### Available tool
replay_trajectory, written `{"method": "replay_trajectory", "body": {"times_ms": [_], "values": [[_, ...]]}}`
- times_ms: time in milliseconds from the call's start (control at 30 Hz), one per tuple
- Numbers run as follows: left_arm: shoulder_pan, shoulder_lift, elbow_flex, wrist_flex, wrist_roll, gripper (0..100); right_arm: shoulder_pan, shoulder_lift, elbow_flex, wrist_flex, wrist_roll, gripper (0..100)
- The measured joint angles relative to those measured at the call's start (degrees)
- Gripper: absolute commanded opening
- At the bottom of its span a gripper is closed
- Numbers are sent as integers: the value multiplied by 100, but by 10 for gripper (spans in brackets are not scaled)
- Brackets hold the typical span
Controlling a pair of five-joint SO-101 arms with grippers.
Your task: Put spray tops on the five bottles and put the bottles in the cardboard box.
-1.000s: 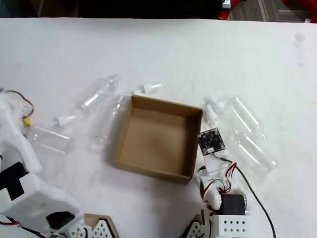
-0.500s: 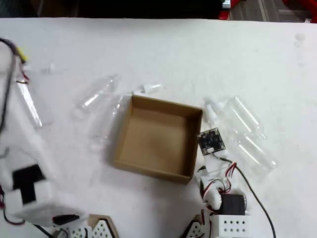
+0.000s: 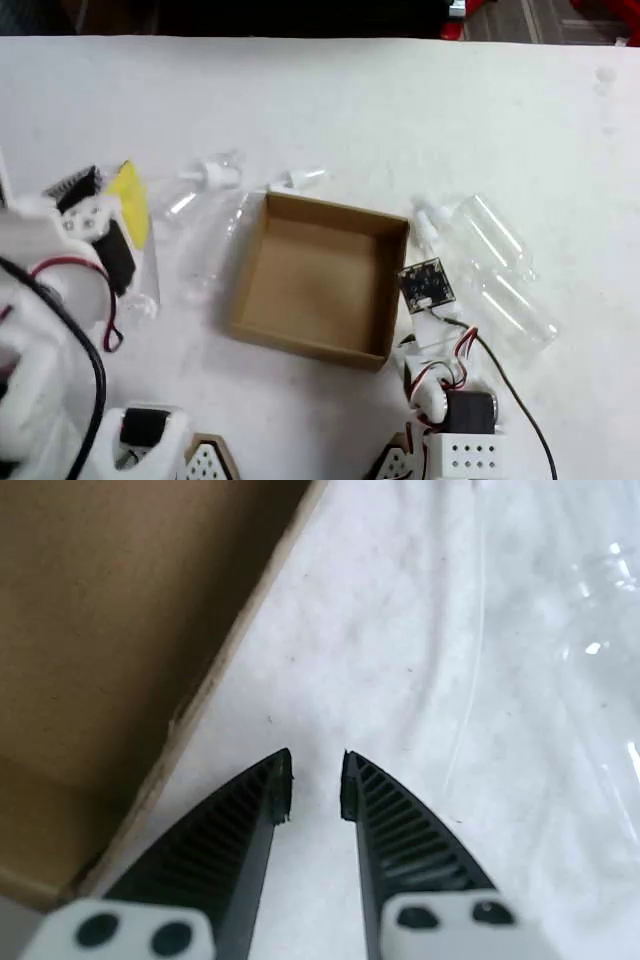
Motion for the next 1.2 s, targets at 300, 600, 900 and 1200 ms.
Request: {"method": "replay_trajectory", "body": {"times_ms": [300, 600, 900, 1200], "values": [[642, -1873, 4440, -3727, 0, 24, 0, 0, 0, 0, 0, 67], [1749, -2215, 7851, -8695, -132, 24, 0, 0, 0, 0, 0, 67], [2145, -158, 8360, -11200, -879, 24, 0, 0, 0, 0, 0, 67], [2136, -123, 9565, -12712, -44, 24, 0, 0, 0, 0, 0, 67]]}}
